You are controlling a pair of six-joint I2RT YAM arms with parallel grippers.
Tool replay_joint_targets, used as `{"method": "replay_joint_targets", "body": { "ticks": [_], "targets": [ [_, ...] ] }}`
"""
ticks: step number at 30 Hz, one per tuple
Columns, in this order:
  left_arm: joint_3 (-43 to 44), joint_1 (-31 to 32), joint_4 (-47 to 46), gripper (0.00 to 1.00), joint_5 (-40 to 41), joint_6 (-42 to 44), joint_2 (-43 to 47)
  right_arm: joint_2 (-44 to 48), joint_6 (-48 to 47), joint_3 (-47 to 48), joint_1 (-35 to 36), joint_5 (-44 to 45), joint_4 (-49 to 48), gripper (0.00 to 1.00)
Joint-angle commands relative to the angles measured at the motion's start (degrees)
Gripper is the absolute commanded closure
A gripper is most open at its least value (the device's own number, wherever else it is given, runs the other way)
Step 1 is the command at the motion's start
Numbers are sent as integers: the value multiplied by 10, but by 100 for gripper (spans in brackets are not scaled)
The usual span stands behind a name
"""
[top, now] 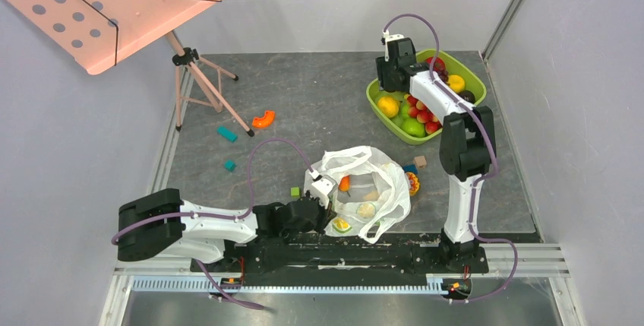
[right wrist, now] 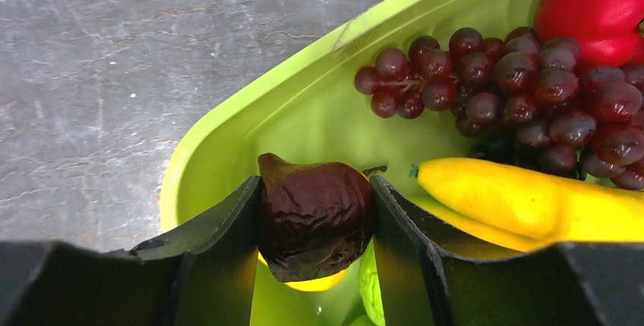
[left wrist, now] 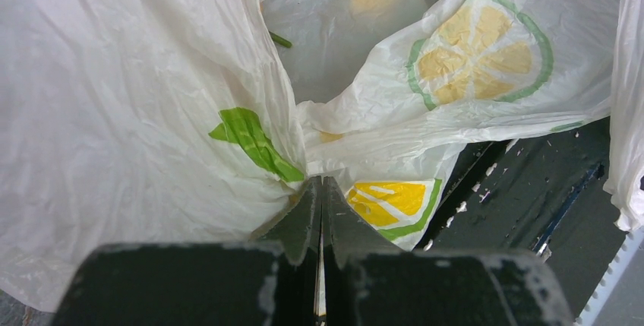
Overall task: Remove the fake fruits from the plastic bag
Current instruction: Place the fake fruit in the bin.
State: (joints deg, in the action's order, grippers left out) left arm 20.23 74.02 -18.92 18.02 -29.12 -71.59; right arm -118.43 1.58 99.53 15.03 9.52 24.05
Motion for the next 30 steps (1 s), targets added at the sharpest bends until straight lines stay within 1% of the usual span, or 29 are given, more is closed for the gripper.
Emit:
{"method": "replay_joint_targets", "body": {
  "ticks": [1, 8, 11, 16, 19, 25, 30],
  "targets": [
    [2, 2, -4, 98, 18, -23, 4, -25, -23, 40, -7, 20, -14, 63],
    [3, 2, -5, 98, 18, -23, 1, -47, -29, 39, -13, 25, -17, 58],
    [2, 2, -4, 98, 18, -23, -1, -50, -30, 37, -16, 26, -17, 52],
    [2, 2, -6, 98, 18, -24, -3, -50, -31, 35, -19, 25, -17, 38],
    [2, 2, -5, 98, 18, -24, -4, -47, -34, 36, -19, 24, -19, 32],
    [0, 2, -5, 98, 18, -27, -7, -20, -33, 35, -20, 17, -16, 29],
    [-1, 2, -7, 98, 20, -29, -9, 49, -17, 15, -20, 8, -18, 29]
  ]
}}
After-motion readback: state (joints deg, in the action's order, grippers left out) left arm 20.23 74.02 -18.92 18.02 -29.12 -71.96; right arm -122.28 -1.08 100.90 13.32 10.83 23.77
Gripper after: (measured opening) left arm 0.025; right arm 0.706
